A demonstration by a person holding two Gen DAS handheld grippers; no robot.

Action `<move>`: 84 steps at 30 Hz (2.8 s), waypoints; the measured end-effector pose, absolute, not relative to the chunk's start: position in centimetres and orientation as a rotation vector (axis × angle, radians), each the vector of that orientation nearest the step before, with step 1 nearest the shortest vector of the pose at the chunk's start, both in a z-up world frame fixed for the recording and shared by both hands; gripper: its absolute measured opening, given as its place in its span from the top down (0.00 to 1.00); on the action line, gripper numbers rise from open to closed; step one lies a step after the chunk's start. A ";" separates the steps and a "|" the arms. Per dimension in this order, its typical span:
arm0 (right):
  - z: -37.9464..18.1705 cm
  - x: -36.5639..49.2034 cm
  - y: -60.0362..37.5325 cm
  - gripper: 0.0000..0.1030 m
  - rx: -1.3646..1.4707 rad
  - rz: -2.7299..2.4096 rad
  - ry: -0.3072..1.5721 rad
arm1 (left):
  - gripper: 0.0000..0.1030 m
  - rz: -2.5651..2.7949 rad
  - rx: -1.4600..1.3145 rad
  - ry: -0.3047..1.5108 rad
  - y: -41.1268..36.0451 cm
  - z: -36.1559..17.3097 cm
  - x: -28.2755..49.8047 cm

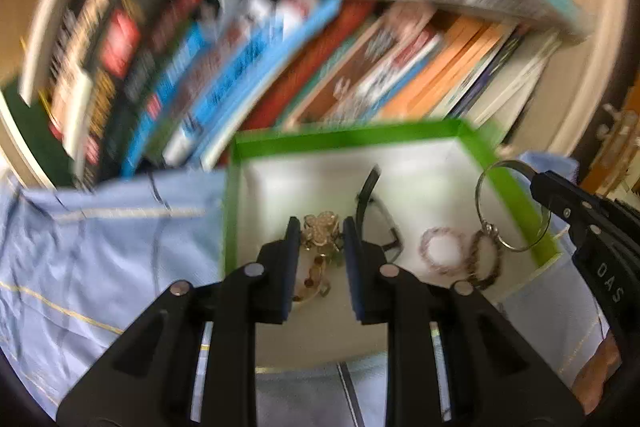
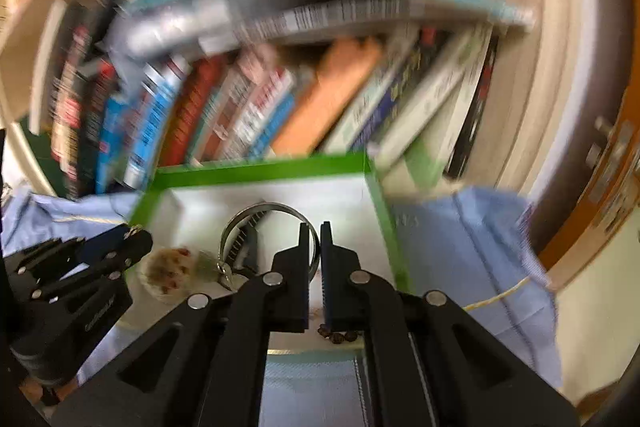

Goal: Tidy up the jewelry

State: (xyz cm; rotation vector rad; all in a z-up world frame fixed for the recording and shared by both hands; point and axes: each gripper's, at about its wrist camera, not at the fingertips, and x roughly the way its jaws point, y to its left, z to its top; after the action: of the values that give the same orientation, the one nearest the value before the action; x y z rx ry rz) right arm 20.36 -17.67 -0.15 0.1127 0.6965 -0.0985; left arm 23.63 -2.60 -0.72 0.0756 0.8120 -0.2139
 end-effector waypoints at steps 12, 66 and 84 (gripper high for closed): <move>0.5 14.5 -19.8 0.48 0.154 -0.063 0.643 | 0.37 -0.155 0.045 0.817 0.5 -1.1 22.3; -9.3 5.4 -15.0 0.45 0.055 0.088 0.887 | 0.74 -0.131 0.110 0.947 4.1 -7.4 8.5; -9.5 6.6 -12.0 0.71 -0.045 0.078 0.889 | 0.71 -0.231 0.149 0.966 0.5 -8.7 6.8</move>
State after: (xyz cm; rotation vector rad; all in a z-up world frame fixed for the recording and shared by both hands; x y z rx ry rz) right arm 6.63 -12.02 -9.53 -0.0448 0.8894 0.0784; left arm 6.78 0.45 -8.66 0.1492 0.9661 -0.2312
